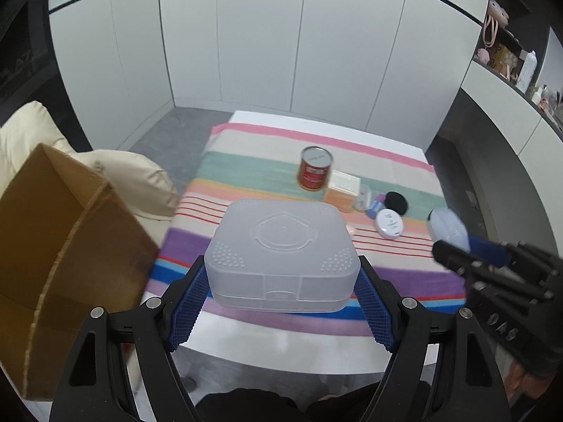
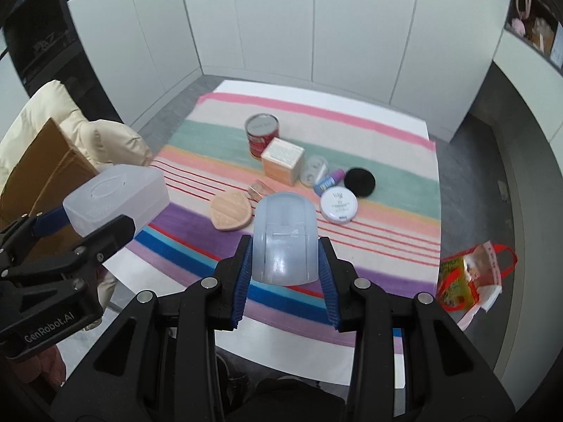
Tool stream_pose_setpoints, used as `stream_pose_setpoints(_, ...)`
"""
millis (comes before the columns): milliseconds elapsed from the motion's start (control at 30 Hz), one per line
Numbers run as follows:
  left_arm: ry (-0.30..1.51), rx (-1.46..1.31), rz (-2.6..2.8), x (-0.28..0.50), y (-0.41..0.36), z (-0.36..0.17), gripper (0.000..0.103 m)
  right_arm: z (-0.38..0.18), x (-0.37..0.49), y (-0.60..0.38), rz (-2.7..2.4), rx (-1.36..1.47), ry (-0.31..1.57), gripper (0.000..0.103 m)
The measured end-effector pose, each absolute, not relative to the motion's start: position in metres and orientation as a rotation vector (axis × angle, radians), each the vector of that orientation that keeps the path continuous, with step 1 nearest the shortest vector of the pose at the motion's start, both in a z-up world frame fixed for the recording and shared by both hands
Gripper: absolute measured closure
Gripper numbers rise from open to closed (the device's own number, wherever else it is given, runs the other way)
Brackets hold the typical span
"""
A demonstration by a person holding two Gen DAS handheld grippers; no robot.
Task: Organize objects
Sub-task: 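Carry the container with the left tool into the cardboard box while the right tool carries the soap box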
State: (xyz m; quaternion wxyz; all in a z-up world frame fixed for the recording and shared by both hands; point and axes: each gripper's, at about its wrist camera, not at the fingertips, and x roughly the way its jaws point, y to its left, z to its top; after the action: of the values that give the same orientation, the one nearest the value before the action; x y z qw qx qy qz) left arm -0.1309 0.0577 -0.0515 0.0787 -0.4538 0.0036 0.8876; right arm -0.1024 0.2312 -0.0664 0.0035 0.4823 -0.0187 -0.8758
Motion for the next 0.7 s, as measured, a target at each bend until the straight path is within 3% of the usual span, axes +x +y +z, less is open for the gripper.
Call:
stream_pose_setpoints(267,-0.108,-1.283,2.734,-0.126,0.008,-0.031,0.023,-0.049,-0.107,0.192,-2.730,1.416,0.007,0.065)
stream_pose_setpoints(700,-0.140,-1.149,2.859,-0.115,-0.050,-0.005,0.023,-0.039,-0.115,0.123,-2.666,1.310,0.131,0.065)
